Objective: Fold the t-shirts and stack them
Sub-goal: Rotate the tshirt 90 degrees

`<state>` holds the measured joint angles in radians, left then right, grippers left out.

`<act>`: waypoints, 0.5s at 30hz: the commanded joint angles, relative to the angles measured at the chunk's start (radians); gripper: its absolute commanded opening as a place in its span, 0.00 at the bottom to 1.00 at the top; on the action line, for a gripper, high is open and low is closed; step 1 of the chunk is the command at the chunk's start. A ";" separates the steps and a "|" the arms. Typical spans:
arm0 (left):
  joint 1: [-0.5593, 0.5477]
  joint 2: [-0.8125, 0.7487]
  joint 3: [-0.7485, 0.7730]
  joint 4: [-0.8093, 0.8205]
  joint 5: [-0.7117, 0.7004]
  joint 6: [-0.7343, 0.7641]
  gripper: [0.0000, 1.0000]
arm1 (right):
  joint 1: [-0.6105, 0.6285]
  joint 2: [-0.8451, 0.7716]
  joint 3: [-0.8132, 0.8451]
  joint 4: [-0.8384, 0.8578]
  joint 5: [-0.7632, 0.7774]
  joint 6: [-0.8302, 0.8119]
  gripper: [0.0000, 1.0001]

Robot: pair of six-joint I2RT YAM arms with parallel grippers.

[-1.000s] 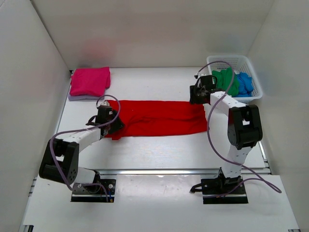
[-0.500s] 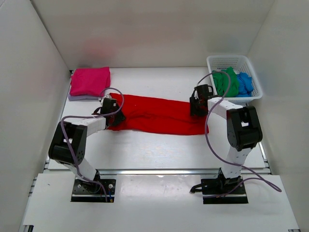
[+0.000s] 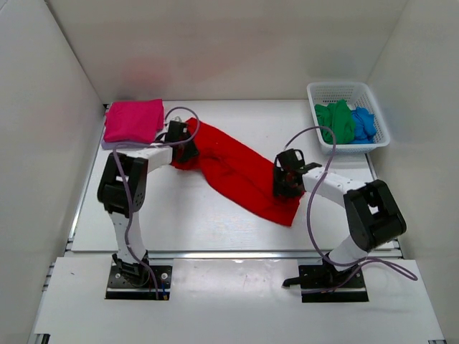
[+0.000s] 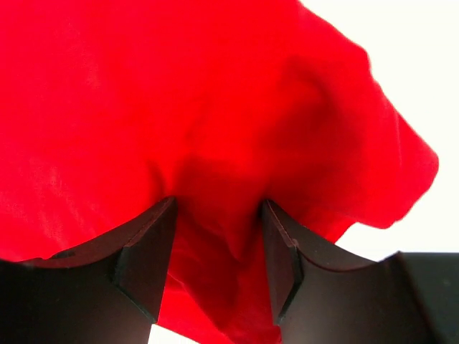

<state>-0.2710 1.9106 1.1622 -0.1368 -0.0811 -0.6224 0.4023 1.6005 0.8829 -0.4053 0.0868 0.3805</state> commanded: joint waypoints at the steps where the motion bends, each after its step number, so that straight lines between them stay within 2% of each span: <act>1: -0.034 0.082 0.176 -0.052 0.059 0.041 0.56 | 0.082 -0.025 -0.090 -0.093 -0.076 0.141 0.48; 4: -0.030 0.209 0.355 -0.112 0.108 0.068 0.56 | 0.148 -0.051 -0.124 -0.079 -0.114 0.182 0.49; 6: -0.027 0.327 0.556 -0.206 0.141 0.111 0.56 | 0.182 -0.062 -0.139 -0.084 -0.127 0.199 0.48; 7: -0.020 0.361 0.606 -0.233 0.147 0.143 0.55 | 0.206 -0.057 -0.136 -0.084 -0.136 0.211 0.49; 9: -0.024 0.477 0.835 -0.358 0.159 0.191 0.55 | 0.242 -0.041 -0.137 -0.087 -0.139 0.222 0.48; 10: -0.028 0.510 0.893 -0.388 0.144 0.219 0.55 | 0.272 -0.034 -0.143 -0.087 -0.140 0.231 0.48; 13: -0.028 0.689 1.199 -0.550 0.147 0.254 0.55 | 0.341 0.004 -0.124 -0.061 -0.147 0.265 0.47; 14: -0.022 0.732 1.373 -0.593 0.147 0.256 0.54 | 0.374 0.015 -0.108 -0.053 -0.136 0.274 0.48; 15: -0.020 0.836 1.615 -0.685 0.147 0.253 0.54 | 0.406 0.032 -0.092 -0.044 -0.124 0.288 0.47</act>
<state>-0.2966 2.6465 2.4176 -0.5938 0.0479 -0.4213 0.7204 1.5391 0.8185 -0.4015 0.0444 0.5800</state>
